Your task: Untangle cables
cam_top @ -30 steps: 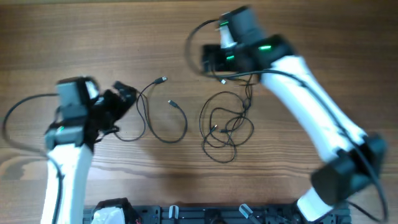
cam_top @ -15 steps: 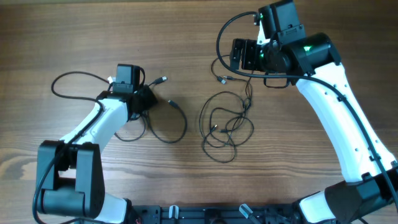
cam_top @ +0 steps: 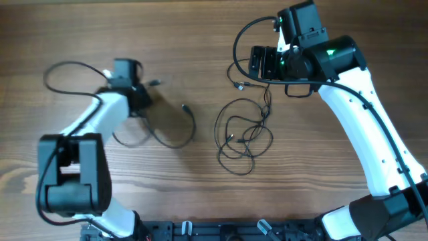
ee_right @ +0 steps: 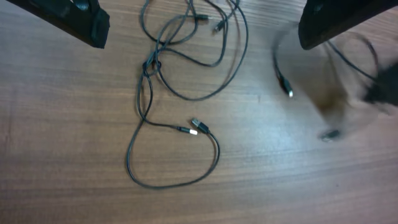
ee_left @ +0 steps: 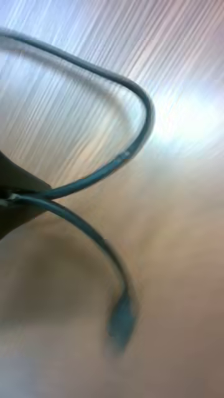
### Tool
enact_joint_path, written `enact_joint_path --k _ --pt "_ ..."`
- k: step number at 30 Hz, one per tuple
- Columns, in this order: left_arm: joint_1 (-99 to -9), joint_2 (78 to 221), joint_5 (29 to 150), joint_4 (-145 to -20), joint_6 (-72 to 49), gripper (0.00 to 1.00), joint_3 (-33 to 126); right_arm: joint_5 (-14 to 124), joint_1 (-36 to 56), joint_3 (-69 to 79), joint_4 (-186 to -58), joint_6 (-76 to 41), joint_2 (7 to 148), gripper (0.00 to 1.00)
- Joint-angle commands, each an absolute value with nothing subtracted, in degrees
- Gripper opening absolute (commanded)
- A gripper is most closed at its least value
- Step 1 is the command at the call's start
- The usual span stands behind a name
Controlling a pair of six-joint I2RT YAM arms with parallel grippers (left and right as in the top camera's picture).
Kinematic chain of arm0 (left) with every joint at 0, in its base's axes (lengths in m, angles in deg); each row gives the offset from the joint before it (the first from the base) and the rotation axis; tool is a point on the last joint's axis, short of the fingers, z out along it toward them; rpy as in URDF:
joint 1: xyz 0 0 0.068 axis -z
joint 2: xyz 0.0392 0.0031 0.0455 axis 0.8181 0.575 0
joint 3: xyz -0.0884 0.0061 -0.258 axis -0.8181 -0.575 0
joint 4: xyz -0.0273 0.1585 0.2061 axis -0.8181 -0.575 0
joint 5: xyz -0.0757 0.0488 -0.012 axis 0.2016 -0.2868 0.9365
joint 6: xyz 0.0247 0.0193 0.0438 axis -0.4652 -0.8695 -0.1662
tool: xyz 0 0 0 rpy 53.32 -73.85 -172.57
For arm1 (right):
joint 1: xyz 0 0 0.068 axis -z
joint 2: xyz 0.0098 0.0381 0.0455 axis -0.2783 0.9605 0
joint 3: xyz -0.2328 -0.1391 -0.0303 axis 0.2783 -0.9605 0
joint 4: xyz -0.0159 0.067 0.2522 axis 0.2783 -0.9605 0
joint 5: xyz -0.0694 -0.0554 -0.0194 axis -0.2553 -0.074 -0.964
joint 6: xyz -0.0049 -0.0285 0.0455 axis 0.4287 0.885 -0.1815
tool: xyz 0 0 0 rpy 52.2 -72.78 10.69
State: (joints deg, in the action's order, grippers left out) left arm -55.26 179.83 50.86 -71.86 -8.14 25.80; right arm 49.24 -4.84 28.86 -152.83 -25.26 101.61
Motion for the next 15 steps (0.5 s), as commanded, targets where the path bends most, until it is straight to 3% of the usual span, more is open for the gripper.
enact_joint_path --k 1,8,15 --pt "-67.50 175.61 43.14 -73.83 -11.84 0.04 40.97 48.93 -4.92 28.10 -153.29 -25.46 101.98 1.00" --pt "-88.00 177.18 50.77 -67.99 -13.21 0.04 46.74 48.93 -4.99 28.10 -152.83 -28.00 102.00 1.00" --pt "-94.47 184.55 58.81 -65.33 -14.00 0.04 46.72 48.93 -5.06 28.10 -151.95 -29.99 102.00 1.00"
